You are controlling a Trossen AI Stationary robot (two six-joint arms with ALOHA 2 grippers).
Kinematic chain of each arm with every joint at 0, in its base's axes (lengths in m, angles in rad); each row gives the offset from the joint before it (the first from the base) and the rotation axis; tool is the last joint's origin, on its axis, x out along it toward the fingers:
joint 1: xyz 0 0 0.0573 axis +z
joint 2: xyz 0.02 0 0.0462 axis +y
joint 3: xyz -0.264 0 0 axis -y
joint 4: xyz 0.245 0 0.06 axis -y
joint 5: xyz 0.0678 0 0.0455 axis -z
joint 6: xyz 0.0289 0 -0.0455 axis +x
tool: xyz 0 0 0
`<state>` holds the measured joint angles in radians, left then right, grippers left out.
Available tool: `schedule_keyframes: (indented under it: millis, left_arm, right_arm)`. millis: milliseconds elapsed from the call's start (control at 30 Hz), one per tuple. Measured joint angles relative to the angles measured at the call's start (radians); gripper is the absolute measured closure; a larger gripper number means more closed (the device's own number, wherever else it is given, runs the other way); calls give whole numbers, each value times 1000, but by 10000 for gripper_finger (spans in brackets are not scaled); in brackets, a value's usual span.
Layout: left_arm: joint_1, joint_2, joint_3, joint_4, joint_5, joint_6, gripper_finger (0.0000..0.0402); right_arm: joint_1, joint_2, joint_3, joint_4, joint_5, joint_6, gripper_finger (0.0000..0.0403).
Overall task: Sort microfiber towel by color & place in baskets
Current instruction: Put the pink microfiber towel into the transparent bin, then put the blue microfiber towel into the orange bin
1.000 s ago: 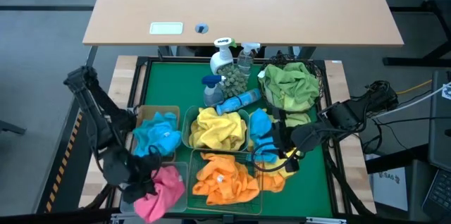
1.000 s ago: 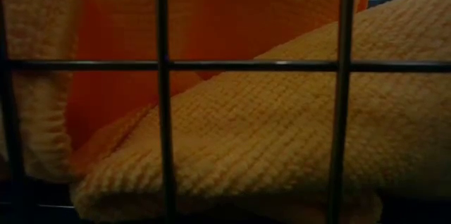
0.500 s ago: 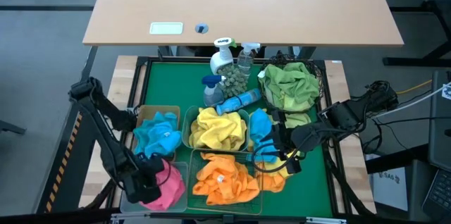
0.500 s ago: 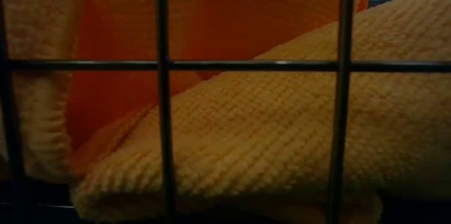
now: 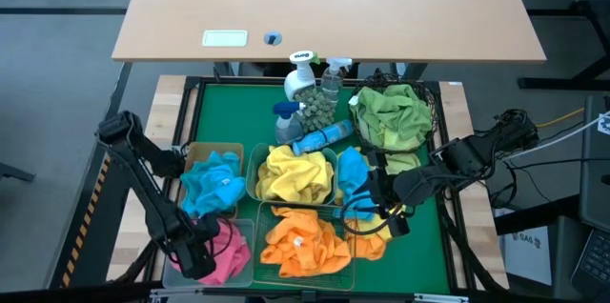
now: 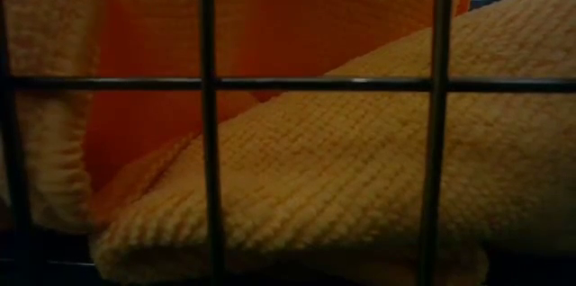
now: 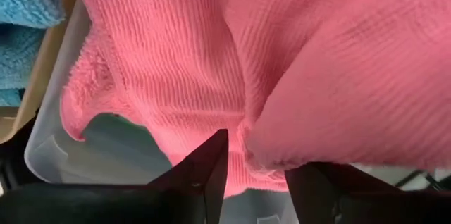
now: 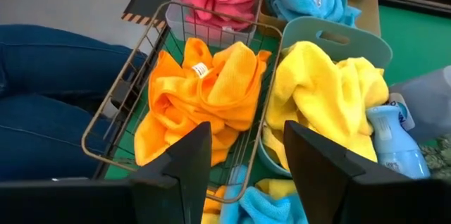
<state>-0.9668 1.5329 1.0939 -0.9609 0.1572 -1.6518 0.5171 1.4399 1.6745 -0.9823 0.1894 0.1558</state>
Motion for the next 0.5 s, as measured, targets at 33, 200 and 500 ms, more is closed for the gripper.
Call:
schedule_keyframes:
  millis: [33,200,500]
  left_arm:
    - [0,-7,0,1,0,1,275]
    - [0,-57,0,6,37,-20,274]
    - [-3,-177,0,17,151,-73,273]
  right_arm:
    - [0,0,0,-7,0,0,224]
    - [0,0,0,-41,0,5,224]
    - [0,0,0,-150,-25,131,224]
